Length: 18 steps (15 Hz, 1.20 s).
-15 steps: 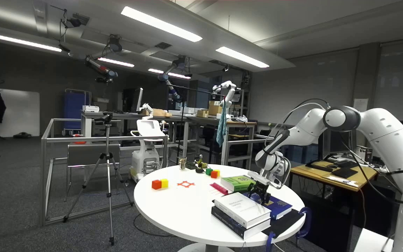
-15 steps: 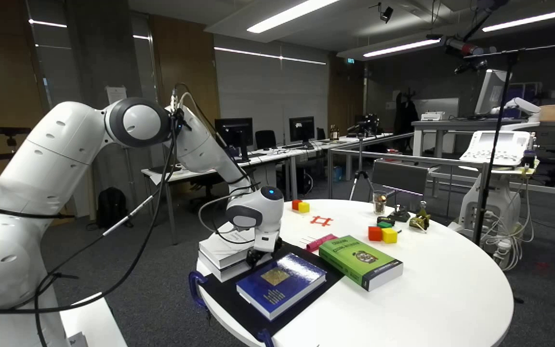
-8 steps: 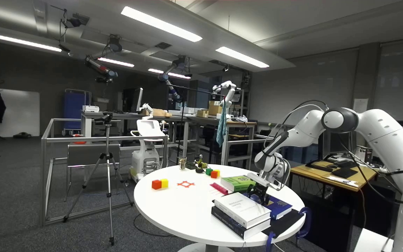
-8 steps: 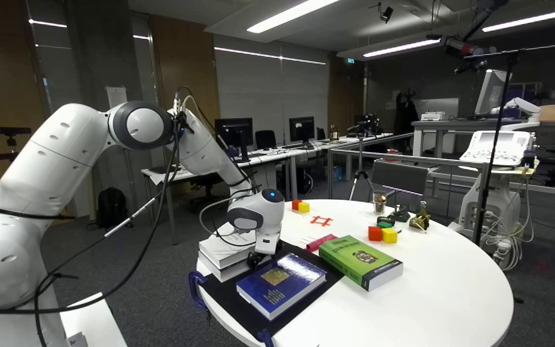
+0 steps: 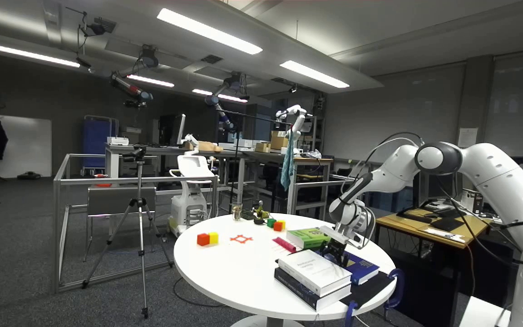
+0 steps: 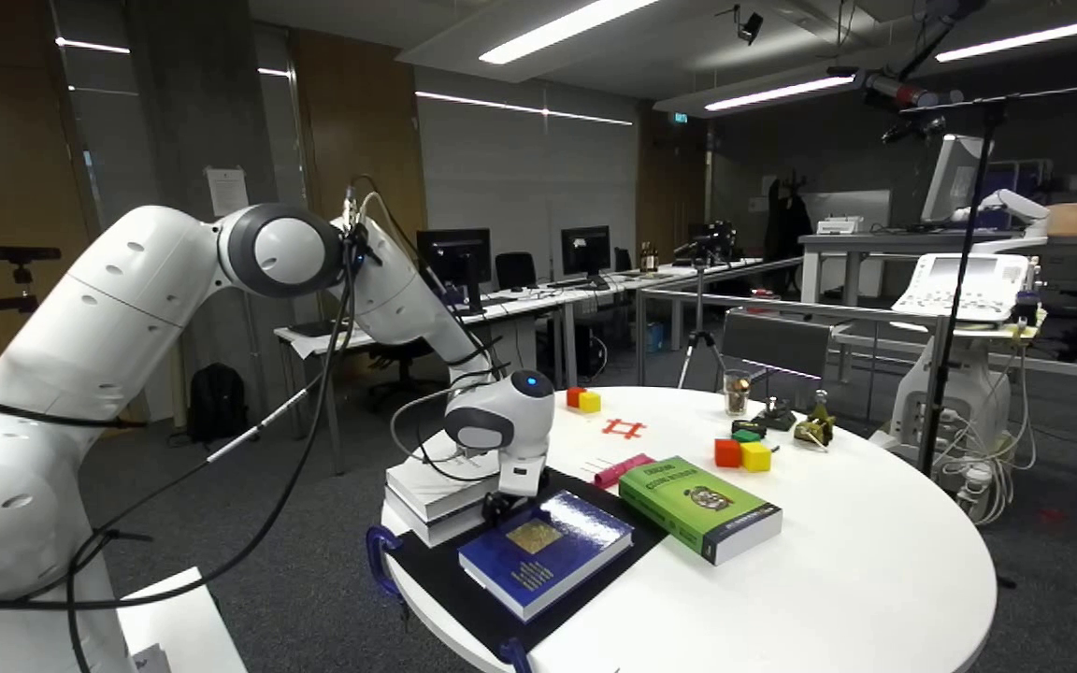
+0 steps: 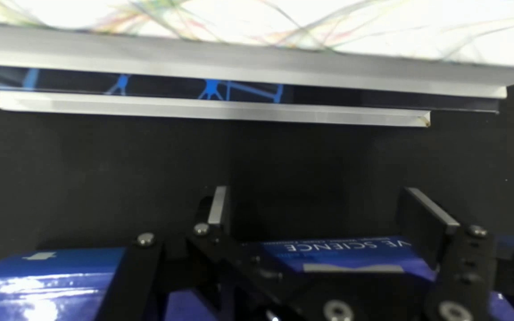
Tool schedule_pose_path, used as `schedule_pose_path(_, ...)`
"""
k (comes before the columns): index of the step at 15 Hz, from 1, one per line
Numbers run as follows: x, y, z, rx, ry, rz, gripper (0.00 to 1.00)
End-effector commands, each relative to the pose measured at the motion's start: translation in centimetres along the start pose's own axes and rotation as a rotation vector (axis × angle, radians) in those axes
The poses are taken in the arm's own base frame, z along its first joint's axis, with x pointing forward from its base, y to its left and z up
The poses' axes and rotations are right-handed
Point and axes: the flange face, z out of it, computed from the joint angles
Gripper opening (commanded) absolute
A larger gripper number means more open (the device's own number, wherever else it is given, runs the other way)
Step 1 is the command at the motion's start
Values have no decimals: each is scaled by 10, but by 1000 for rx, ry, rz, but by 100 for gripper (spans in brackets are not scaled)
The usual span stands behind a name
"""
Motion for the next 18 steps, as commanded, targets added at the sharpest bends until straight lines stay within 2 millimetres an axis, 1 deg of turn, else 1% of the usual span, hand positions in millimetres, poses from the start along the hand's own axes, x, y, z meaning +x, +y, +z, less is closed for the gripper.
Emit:
schedule_pose_path(1,5,-11,-5,23,-15,-4,100)
schedule_pose_path(5,11,-16,-7,38,-3,5,100)
schedule_pose_path(12,16,-19,-14,50,5,16,100)
schedule_pose_path(18,36,-22,-23,68,26,37,100)
